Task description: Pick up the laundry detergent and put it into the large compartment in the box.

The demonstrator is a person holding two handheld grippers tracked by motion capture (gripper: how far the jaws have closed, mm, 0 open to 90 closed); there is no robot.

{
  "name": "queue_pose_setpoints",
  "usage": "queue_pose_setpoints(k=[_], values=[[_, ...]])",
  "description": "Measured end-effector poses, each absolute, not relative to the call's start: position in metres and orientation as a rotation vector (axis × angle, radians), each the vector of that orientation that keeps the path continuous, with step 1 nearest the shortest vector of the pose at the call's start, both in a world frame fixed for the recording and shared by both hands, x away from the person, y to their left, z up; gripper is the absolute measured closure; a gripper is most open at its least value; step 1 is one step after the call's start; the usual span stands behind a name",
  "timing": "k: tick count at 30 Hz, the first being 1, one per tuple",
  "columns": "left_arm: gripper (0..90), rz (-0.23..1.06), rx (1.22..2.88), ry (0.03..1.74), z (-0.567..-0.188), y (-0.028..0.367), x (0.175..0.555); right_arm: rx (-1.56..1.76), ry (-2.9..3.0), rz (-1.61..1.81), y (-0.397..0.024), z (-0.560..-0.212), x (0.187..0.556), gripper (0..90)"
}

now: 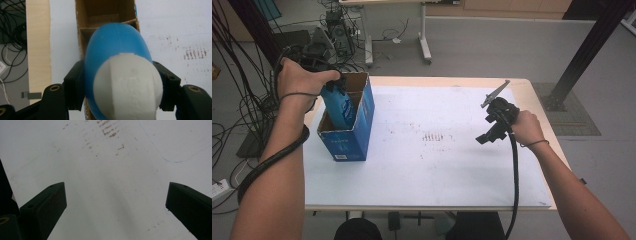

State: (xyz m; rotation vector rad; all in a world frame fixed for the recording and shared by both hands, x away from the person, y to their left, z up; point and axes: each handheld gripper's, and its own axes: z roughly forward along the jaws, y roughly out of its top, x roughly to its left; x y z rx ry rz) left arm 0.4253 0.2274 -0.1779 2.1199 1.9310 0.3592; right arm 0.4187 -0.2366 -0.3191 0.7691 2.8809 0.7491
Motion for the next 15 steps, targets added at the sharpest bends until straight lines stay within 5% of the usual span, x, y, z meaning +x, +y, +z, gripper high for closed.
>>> queue_pose_setpoints(k=[15], values=[[37.8,0.335,2.155,1.932,-0.205,0.228,0.426,0.778,2.878,0.750,-0.238,-0.319,0.417,3.1]])
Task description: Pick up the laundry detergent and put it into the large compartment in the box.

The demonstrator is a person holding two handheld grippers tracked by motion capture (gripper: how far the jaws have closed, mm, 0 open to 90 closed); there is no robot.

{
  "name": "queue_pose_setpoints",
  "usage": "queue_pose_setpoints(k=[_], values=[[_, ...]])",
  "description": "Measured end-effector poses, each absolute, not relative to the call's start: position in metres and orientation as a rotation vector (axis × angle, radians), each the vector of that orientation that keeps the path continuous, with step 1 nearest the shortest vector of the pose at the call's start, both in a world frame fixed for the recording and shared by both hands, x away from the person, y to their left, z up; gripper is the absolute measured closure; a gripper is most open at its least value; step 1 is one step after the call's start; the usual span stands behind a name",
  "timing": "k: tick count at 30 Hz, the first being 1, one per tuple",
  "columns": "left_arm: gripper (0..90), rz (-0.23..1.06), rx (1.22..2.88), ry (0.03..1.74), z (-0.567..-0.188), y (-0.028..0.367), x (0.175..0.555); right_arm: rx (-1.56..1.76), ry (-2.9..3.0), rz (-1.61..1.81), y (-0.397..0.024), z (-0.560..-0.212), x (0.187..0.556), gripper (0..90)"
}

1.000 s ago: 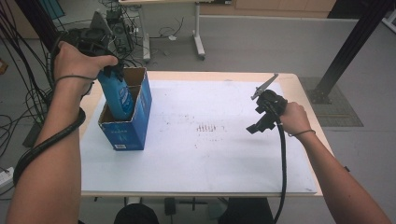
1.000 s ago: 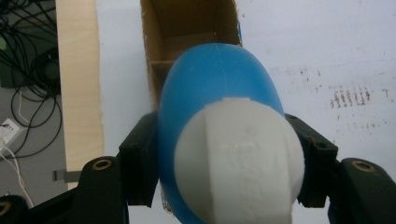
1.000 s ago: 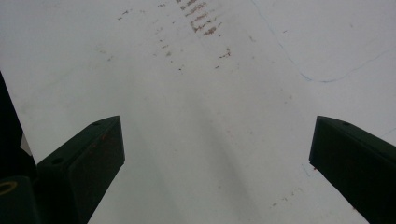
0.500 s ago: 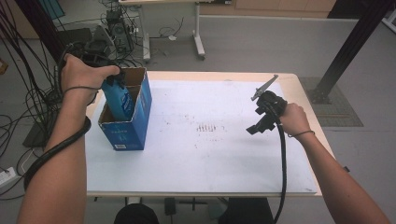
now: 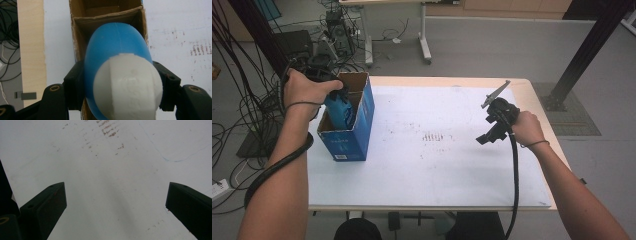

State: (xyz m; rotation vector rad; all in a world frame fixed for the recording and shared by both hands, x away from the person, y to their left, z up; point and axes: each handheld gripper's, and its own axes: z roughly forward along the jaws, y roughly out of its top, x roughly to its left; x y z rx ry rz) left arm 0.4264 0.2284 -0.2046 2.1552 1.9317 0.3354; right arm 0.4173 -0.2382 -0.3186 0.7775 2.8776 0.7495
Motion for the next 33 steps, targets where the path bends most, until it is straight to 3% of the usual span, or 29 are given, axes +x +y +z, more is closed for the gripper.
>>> queue_pose_setpoints(k=[33], values=[[37.8,0.279,2.206,1.951,-0.245,0.227,0.427,0.780,2.876,0.740,-0.239,-0.318,0.416,3.1]])
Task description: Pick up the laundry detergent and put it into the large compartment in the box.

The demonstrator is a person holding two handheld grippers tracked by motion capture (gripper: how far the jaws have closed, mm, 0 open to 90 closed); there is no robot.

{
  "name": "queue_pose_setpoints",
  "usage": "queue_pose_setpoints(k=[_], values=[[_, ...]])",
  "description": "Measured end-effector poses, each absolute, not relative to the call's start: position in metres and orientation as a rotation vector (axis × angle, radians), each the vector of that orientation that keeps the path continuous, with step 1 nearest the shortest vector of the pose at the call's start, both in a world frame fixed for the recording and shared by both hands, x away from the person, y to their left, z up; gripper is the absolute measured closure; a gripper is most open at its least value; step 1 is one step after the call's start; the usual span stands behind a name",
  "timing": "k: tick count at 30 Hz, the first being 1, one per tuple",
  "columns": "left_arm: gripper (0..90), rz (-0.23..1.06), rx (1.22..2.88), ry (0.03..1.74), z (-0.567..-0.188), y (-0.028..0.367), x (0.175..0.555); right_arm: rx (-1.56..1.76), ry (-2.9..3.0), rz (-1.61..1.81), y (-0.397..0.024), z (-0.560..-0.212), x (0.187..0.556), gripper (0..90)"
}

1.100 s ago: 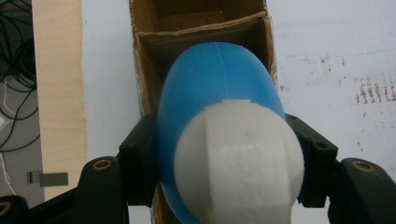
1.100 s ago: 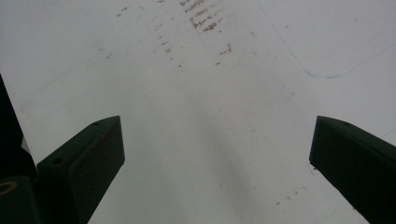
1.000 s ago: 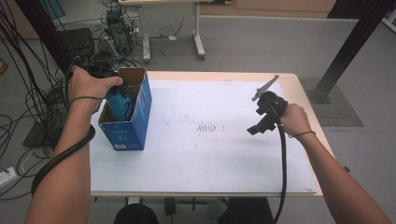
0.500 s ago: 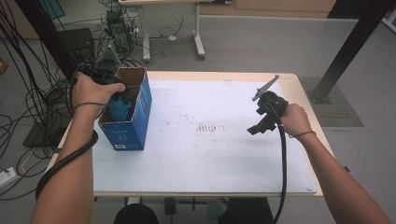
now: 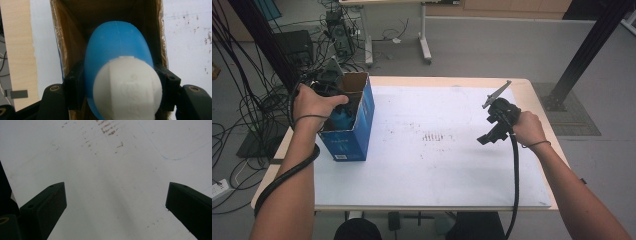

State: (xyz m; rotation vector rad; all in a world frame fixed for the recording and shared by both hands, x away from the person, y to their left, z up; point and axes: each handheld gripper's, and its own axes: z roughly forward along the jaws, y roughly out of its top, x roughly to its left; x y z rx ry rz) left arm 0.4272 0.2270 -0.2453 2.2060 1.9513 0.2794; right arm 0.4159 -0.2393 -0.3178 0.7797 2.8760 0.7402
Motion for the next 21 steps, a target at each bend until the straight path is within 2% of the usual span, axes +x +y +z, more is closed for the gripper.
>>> queue_pose_setpoints(k=[21], values=[[37.8,0.253,2.233,1.969,-0.260,0.228,0.429,0.785,2.880,0.742,-0.239,-0.321,0.417,3.1]])
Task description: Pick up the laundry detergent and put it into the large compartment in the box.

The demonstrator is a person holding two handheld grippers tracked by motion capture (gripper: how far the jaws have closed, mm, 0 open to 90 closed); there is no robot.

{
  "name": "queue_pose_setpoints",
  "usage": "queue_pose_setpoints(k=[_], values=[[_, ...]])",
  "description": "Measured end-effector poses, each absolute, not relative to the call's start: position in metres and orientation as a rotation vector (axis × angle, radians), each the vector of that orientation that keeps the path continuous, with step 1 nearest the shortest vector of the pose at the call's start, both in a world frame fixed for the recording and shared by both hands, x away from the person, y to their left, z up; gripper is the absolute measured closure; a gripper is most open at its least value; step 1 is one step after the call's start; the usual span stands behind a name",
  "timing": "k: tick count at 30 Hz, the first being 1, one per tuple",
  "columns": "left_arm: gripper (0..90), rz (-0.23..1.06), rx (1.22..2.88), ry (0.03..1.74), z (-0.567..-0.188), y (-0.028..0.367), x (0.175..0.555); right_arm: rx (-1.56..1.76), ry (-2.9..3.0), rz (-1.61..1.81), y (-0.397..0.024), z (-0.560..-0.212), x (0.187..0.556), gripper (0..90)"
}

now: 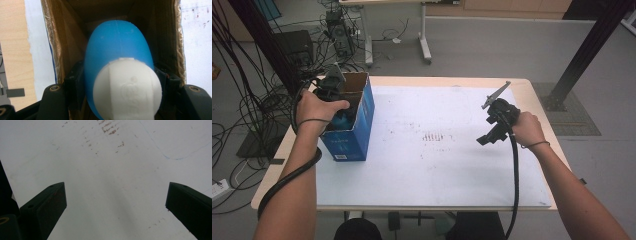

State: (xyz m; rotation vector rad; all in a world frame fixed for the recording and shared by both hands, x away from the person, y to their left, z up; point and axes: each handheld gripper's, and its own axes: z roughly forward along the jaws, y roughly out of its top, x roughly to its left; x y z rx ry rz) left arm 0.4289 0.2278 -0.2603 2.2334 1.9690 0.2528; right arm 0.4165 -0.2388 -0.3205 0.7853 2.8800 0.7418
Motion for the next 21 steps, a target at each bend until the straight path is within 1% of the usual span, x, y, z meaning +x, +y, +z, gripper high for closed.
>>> queue_pose_setpoints(k=[21], values=[[37.8,0.246,2.228,1.973,-0.2616,0.2294,0.4285,0.778,2.881,0.746,-0.2384,-0.3206,0.4166,3.1]])
